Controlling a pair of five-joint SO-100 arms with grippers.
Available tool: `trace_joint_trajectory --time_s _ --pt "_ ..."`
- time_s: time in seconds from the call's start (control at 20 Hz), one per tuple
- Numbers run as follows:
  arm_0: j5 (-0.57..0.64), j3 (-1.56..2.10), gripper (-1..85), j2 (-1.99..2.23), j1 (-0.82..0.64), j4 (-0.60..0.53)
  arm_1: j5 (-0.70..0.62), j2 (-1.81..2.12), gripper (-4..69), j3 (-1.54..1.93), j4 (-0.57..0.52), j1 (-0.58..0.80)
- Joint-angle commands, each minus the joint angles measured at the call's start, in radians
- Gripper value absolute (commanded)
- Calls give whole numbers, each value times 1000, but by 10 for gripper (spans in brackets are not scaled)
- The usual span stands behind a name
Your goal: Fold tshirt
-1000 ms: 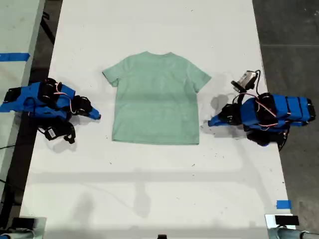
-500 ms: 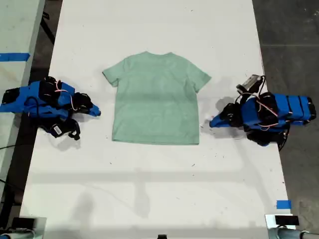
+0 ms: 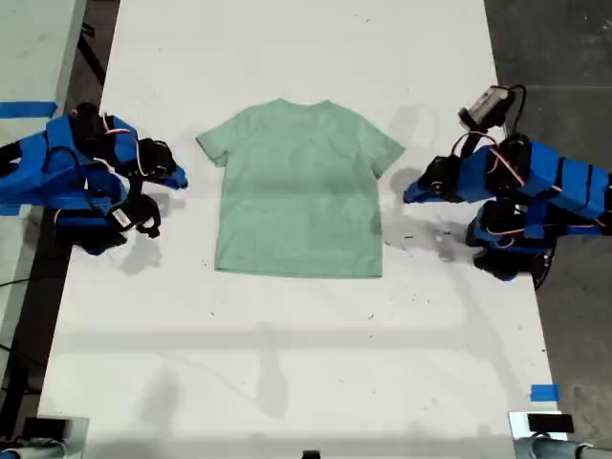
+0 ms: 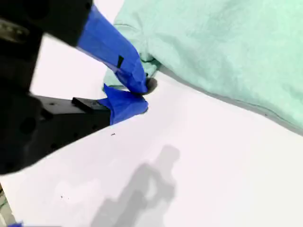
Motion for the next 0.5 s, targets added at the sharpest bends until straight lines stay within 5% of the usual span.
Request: trace_joint_trajectory --time_s 0.0,0.45 --pt "112 -235 0 -161 -106 40 -152 -183 -1 -245 67 118" --pt "408 -819 0 -693 -408 250 -503 -710 -2 -785 178 390"
